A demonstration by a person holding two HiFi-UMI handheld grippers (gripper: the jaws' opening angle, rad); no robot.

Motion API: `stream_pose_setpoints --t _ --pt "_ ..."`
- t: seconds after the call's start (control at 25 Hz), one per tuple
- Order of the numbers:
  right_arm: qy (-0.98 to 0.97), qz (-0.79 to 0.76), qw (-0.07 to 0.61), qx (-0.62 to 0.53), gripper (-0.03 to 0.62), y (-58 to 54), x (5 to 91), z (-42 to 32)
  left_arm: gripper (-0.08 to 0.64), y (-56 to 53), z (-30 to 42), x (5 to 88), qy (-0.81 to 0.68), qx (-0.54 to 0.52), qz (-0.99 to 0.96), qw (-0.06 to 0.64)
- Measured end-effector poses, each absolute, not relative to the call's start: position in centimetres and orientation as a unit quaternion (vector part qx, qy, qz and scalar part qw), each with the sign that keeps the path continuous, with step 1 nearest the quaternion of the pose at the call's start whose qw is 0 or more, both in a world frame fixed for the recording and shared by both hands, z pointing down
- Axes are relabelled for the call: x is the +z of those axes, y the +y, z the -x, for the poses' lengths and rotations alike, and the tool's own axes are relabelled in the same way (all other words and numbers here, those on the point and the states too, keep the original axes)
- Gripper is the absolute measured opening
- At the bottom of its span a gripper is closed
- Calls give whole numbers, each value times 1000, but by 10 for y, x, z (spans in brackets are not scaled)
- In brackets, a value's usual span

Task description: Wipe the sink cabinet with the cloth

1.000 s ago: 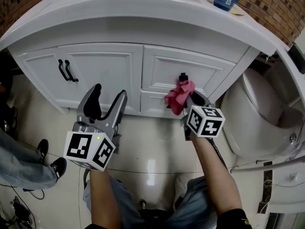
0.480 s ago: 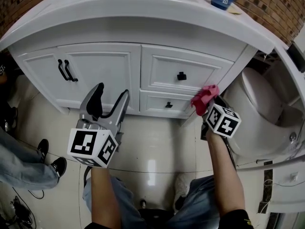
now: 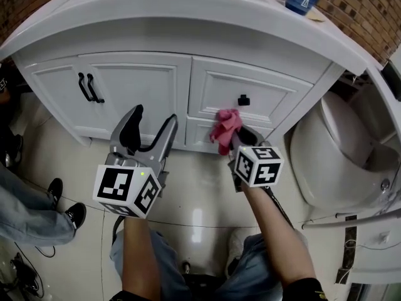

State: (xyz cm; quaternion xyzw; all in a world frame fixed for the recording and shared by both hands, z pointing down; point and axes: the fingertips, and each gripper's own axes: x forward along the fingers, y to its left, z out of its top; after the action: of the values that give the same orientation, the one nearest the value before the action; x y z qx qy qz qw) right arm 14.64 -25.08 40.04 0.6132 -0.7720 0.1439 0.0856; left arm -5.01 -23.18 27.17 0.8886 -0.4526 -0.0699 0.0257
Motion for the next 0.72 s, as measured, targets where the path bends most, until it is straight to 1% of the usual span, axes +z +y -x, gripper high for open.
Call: stream_pose_setpoints --t 0.08,0.16,0.28,0.4,0.6,0.72 --pt "-820 -549 99 126 44 -260 406 -92 321 -232 50 273 -457 -65 -887 22" --pt "-843 -514 77 139 44 -266 408 -57 321 -233 53 273 -462 -54 -885 12" --pt "-841 -516 49 153 37 -278 408 -47 321 -235 62 277 -467 -32 -884 0" --pt "-810 -560 46 170 37 -286 412 -81 321 -235 72 275 -475 -30 -879 -1" --pt "-793 -586 118 120 38 -273 416 -144 321 -235 65 277 -470 -26 -882 -2" --pt "-760 -624 115 141 38 -258 416 -196 321 -233 51 277 -460 -27 -888 -1"
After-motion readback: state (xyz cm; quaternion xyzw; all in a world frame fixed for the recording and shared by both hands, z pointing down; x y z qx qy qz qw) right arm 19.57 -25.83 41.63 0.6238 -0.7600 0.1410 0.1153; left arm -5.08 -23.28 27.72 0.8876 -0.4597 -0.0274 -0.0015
